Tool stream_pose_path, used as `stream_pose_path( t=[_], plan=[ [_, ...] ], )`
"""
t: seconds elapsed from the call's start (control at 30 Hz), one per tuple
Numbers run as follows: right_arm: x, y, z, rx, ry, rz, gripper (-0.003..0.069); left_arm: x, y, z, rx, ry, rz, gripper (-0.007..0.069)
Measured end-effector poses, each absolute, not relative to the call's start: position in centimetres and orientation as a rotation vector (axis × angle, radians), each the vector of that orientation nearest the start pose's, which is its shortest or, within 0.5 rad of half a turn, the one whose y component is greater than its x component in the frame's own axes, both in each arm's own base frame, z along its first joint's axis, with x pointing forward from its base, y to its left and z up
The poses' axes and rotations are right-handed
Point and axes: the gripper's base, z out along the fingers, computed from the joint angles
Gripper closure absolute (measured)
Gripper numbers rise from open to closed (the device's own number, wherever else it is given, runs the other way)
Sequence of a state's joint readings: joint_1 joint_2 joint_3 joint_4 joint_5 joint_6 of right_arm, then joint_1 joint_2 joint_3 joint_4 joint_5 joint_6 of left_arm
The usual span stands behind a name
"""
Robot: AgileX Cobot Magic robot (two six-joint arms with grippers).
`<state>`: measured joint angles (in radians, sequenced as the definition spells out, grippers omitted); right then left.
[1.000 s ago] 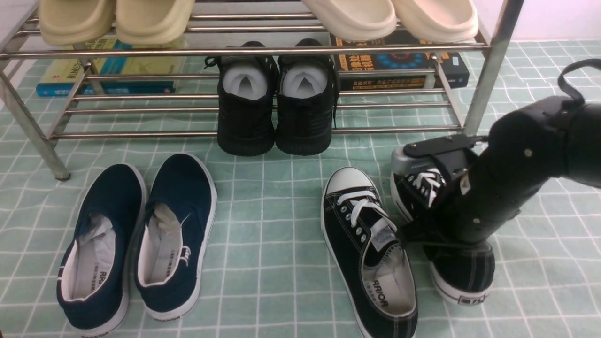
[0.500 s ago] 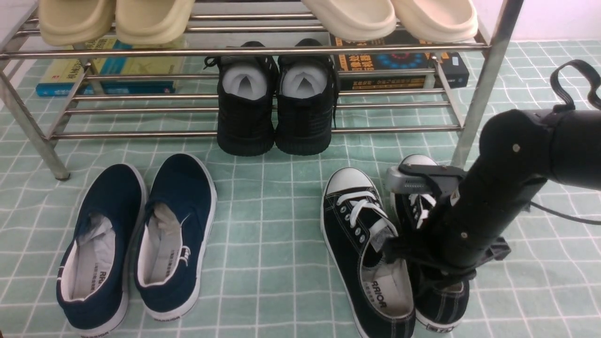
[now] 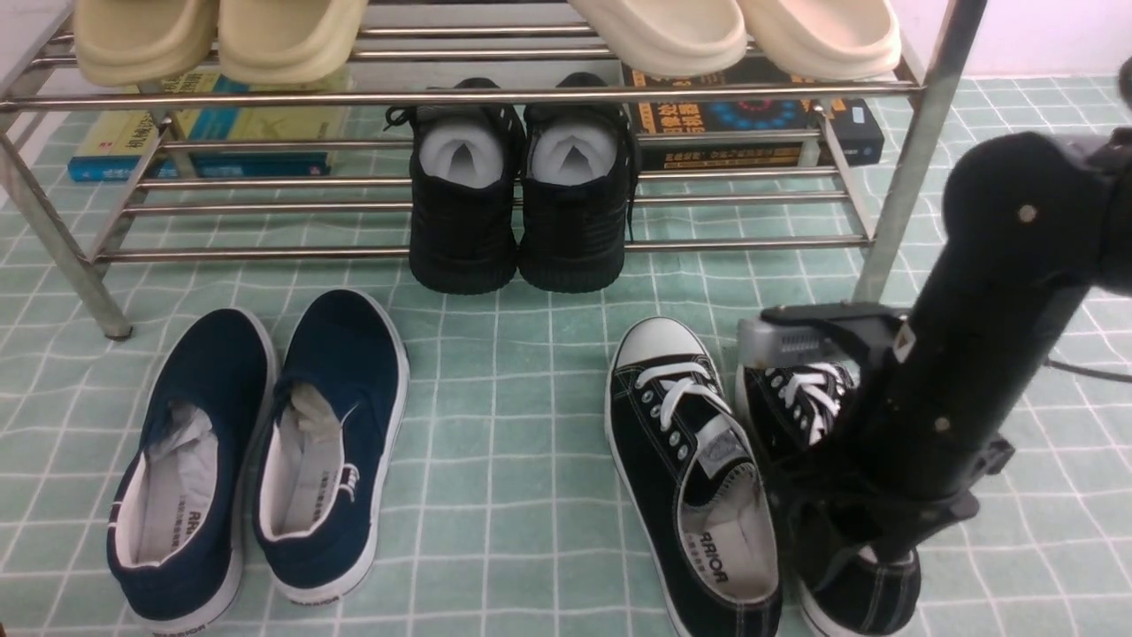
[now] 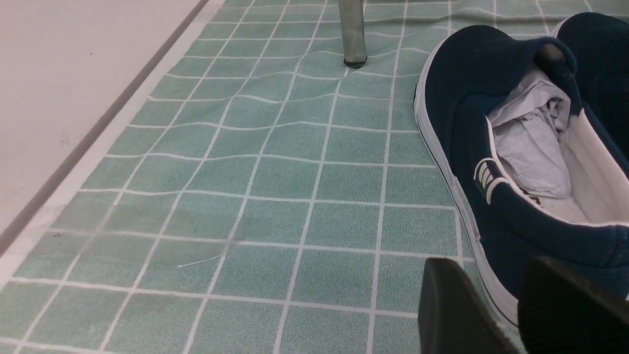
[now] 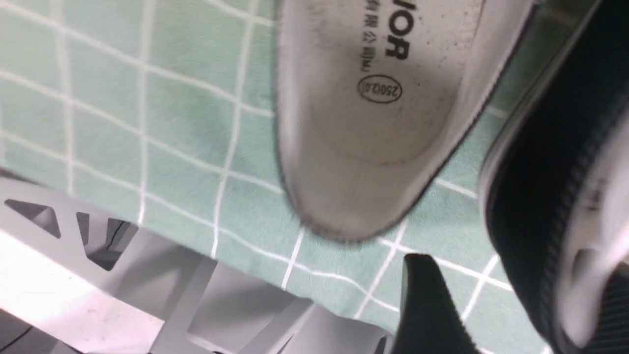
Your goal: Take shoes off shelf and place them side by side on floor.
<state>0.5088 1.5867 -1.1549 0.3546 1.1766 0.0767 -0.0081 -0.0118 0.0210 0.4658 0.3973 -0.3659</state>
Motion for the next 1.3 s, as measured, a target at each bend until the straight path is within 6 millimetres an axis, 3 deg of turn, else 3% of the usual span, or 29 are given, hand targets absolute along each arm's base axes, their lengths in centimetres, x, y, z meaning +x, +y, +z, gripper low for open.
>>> stream_pose_path(
  t=[0.27, 0.37, 0.47, 0.5, 0.57, 0.73, 1.0, 1.3],
  plan=[
    [19.3, 13.3, 33.5, -0.563, 2.813, 0.484, 0.0371, 5.2, 1.5, 17.5, -0.051, 1.852, 0.204, 0.0382],
    [17.8, 12.1, 35.3, -0.569, 2.73, 0.467, 0.0423, 5.2, 1.5, 17.5, -0.051, 1.852, 0.204, 0.0382],
    [14.1, 9.6, 38.6, -0.565, 2.557, 0.445, 0.0517, 5.2, 1.5, 17.5, -0.051, 1.852, 0.204, 0.0382],
    [13.9, 9.4, 38.8, -0.565, 2.549, 0.444, 0.0528, 5.2, 1.5, 17.5, -0.051, 1.852, 0.204, 0.0382],
    [11.3, 7.8, 39.8, -0.556, 2.459, 0.439, 0.0588, 5.2, 1.5, 17.5, -0.051, 1.852, 0.204, 0.0383],
    [8.2, 5.9, 38.7, -0.479, 2.197, 0.496, 0.0667, 5.2, 1.5, 17.5, -0.051, 1.852, 0.204, 0.0383],
    [9.2, 5.8, 32.3, -0.339, 1.888, 0.54, 0.0673, 5.2, 1.5, 17.5, -0.052, 1.852, 0.204, 0.0382],
    [9.7, 5.9, 29.0, -0.323, 1.879, 0.533, 0.067, 5.2, 1.5, 17.5, -0.052, 1.852, 0.204, 0.0382]
  ],
)
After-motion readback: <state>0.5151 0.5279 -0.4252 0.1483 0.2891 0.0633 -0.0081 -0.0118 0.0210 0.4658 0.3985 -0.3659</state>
